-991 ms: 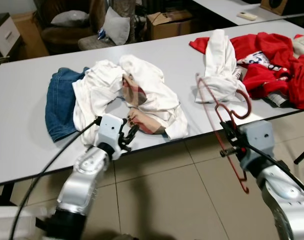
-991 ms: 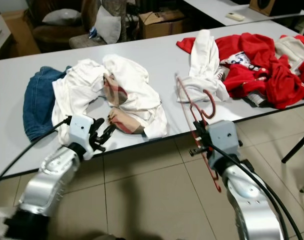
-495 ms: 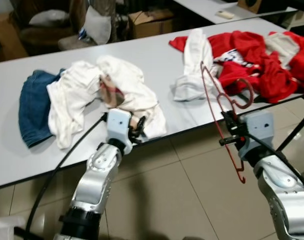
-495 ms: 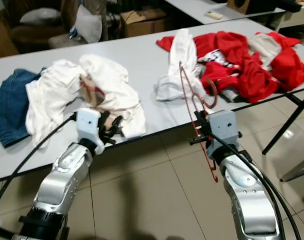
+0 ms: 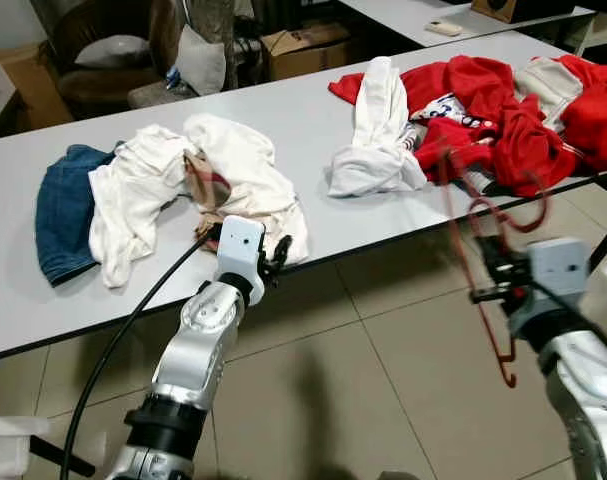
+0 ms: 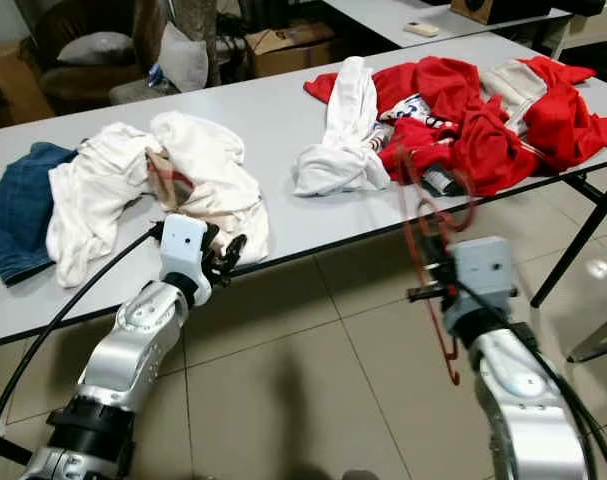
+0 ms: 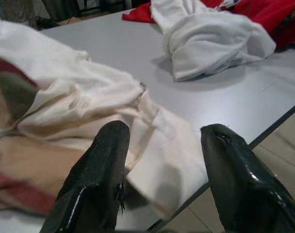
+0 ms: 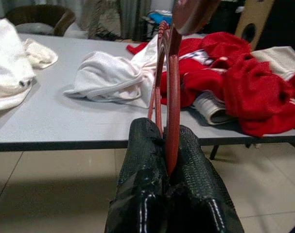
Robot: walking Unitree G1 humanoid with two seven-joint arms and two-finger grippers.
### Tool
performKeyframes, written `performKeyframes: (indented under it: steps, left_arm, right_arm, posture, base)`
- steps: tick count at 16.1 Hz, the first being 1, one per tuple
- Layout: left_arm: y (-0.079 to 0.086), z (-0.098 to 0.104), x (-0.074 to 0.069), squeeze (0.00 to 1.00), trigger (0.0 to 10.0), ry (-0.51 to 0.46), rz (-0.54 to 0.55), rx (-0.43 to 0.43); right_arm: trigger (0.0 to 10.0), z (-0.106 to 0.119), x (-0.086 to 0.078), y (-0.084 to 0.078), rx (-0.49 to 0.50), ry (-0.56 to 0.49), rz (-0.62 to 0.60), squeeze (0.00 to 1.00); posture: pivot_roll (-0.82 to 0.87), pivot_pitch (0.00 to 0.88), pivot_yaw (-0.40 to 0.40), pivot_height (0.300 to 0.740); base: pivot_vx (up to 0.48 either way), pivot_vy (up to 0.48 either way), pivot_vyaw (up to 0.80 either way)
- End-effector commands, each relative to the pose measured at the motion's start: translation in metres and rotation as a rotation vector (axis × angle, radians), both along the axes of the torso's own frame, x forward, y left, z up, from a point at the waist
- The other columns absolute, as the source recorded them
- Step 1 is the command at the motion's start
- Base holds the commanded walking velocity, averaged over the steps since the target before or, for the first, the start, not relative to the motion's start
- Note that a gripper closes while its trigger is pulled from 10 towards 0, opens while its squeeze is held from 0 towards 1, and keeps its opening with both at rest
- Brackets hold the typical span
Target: Hang hanger
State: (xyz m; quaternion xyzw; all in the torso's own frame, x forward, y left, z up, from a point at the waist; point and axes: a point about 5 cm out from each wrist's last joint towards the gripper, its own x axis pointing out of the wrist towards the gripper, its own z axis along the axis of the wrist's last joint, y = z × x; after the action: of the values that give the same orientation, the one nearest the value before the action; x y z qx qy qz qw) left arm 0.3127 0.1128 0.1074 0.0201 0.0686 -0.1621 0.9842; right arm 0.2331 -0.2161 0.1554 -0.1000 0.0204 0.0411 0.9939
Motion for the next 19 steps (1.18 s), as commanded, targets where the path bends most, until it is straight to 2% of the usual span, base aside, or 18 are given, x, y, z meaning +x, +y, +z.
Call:
performKeyframes:
  steps: [1, 3, 4, 5, 6, 8, 9, 11, 12, 13, 14, 15, 19]
  left_arm:
    - [0.008, -0.004, 0.002, 1.00, 10.0, 0.032, 0.029, 0.019]
    - [0.007, -0.010, 0.006, 1.00, 10.0, 0.045, 0.017, 0.056]
    - [0.006, -0.013, 0.009, 0.45, 10.0, 0.053, 0.007, 0.069]
    - [0.005, -0.016, 0.013, 0.00, 10.0, 0.065, -0.007, 0.082]
    - [0.001, -0.018, 0.018, 0.00, 10.0, 0.087, -0.032, 0.054]
    - [-0.003, -0.022, 0.022, 0.00, 10.0, 0.116, -0.042, -0.054]
    - [-0.003, -0.023, 0.023, 0.00, 10.0, 0.119, -0.043, -0.060]
    - [-0.001, -0.028, 0.023, 0.00, 10.0, 0.124, -0.060, -0.023]
    - [0.001, -0.033, 0.022, 0.00, 10.0, 0.142, -0.080, 0.031]
    - [0.002, -0.035, 0.021, 0.00, 9.3, 0.149, -0.088, 0.060]
    - [0.004, -0.039, 0.020, 0.00, 1.8, 0.154, -0.096, 0.106]
    - [0.006, -0.040, 0.020, 0.00, 0.0, 0.152, -0.102, 0.113]
    - [0.011, -0.039, 0.022, 0.00, 0.0, 0.134, -0.114, 0.119]
  right_arm:
    - [10.0, 0.004, -0.002, 0.000, 0.008, -0.011, -0.002, 0.00]
    - [10.0, 0.003, -0.006, -0.004, -0.002, -0.003, -0.013, 0.00]
    - [10.0, 0.002, -0.007, -0.006, -0.006, 0.004, -0.018, 0.00]
    - [10.0, -0.001, -0.007, -0.006, -0.010, 0.015, -0.019, 0.00]
    - [10.0, -0.003, -0.007, -0.004, -0.016, 0.026, -0.016, 0.00]
    - [10.0, -0.004, -0.006, 0.001, -0.010, 0.024, 0.001, 0.00]
    - [10.0, -0.004, -0.005, 0.002, -0.009, 0.023, 0.005, 0.00]
    - [10.0, -0.006, -0.005, 0.004, -0.008, 0.024, 0.010, 0.00]
    - [10.0, -0.007, -0.004, 0.005, -0.007, 0.025, 0.013, 0.00]
    - [10.0, -0.007, -0.004, 0.006, -0.006, 0.025, 0.015, 0.00]
    - [10.0, -0.006, -0.002, 0.007, -0.005, 0.022, 0.020, 0.00]
    - [10.0, -0.006, -0.001, 0.009, -0.003, 0.021, 0.025, 0.00]
    - [10.0, -0.014, 0.008, 0.014, -0.008, 0.042, 0.040, 0.00]
  posture:
    - [-0.29, 0.034, 0.094, 0.740]
    - [-0.30, 0.033, 0.097, 0.740]
    - [-0.31, 0.026, 0.099, 0.740]
    - [-0.31, 0.024, 0.099, 0.740]
    - [-0.31, 0.020, 0.098, 0.740]
    - [-0.31, 0.011, 0.095, 0.740]
    - [-0.31, 0.011, 0.095, 0.740]
    - [-0.29, 0.000, 0.096, 0.740]
    - [-0.29, 0.000, 0.096, 0.740]
    - [-0.29, 0.000, 0.097, 0.740]
    - [-0.28, 0.000, 0.096, 0.740]
    - [-0.27, 0.000, 0.094, 0.740]
    - [-0.25, 0.000, 0.086, 0.740]
  base:
    - [0.000, 0.000, 0.00]
    - [0.000, 0.000, 0.00]
    - [0.000, 0.000, 0.00]
    - [0.000, 0.000, 0.00]
    - [0.000, 0.000, 0.00]
    - [0.000, 0.000, 0.00]
    - [0.000, 0.000, 0.00]
    - [0.000, 0.000, 0.00]
    - [0.000, 0.000, 0.00]
    - [0.000, 0.000, 0.00]
    - [0.000, 0.000, 0.00]
    - [0.000, 0.000, 0.00]
    - [0.000, 0.000, 0.00]
